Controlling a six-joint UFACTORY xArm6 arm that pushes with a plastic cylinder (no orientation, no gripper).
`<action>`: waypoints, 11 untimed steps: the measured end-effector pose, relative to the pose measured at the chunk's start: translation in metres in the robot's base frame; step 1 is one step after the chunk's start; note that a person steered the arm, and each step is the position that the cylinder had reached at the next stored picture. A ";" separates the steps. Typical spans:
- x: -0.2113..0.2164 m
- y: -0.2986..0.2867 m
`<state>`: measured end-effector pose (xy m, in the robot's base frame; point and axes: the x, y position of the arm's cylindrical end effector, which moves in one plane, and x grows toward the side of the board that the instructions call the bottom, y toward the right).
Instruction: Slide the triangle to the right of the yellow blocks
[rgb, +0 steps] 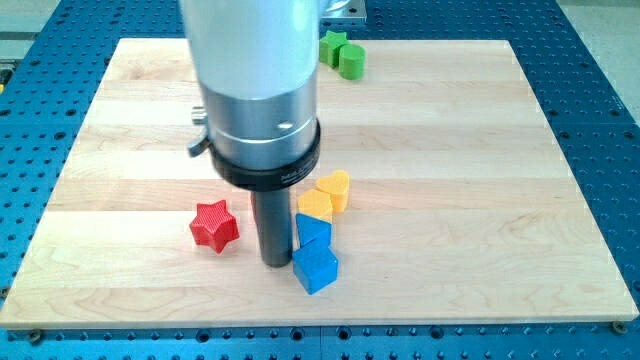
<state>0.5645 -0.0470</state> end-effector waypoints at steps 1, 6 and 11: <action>-0.026 0.040; -0.022 0.203; -0.092 0.157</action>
